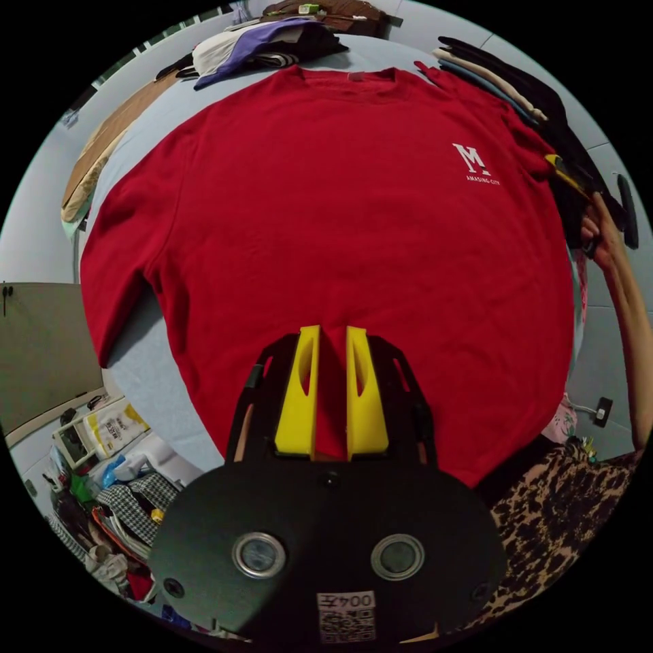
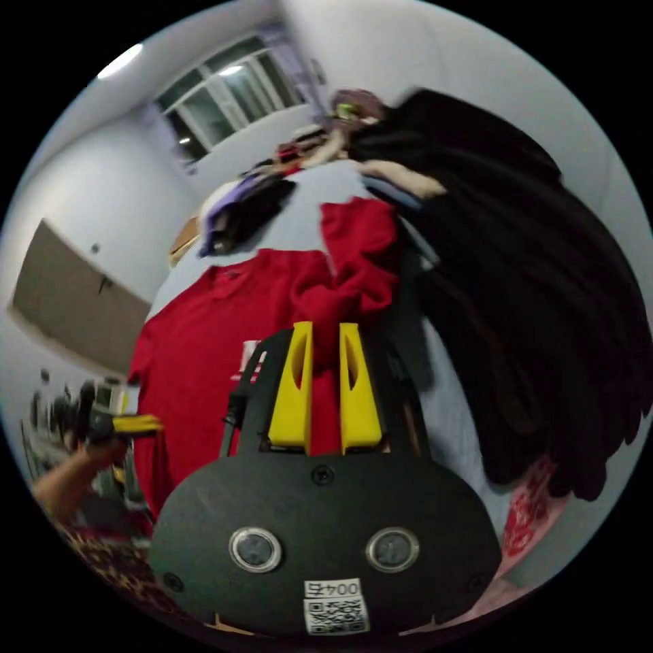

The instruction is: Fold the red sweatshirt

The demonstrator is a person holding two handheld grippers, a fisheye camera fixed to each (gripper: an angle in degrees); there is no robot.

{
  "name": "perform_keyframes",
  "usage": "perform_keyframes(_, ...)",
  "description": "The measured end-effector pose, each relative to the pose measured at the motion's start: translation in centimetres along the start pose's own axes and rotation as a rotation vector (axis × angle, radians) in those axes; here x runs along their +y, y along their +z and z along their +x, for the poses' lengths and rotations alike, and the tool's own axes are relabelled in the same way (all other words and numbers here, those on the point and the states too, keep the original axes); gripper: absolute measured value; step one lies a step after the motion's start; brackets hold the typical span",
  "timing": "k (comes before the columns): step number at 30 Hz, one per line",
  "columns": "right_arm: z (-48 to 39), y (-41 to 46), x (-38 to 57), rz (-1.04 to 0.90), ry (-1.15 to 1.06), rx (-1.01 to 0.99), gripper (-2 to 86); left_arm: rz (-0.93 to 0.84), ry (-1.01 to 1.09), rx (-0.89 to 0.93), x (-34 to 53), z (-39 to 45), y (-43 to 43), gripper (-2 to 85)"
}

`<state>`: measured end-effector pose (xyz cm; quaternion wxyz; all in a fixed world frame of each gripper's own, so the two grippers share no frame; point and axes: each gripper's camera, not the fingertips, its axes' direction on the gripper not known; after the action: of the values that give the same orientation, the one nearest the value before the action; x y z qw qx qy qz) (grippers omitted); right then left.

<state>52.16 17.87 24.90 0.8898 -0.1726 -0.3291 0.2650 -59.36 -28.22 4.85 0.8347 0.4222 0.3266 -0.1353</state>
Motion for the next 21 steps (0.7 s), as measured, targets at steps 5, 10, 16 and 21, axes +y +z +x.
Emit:
perform_keyframes(5, -4.9, -0.1, 2.5, -0.023, -0.190, -0.312, 11.7, -0.023, 0.037, -0.024, -0.5, 0.3, 1.6, 4.7)
perform_keyframes(10, 1.4, -1.9, 0.5, 0.068, 0.062, -0.260, 10.7, -0.022, 0.057, -0.031, -0.5, 0.3, 3.0, 4.9)
perform_keyframes(16, 5.4, -0.5, -6.9, 0.031, 0.218, -0.093, 11.4, -0.018, 0.057, -0.024, -0.2, -0.1, 4.5, 4.8)
perform_keyframes(21, 5.3, 4.4, -11.2, -0.189, 0.223, 0.118, 11.5, 0.003, 0.044, -0.008, 0.4, -0.6, 5.5, 4.4)
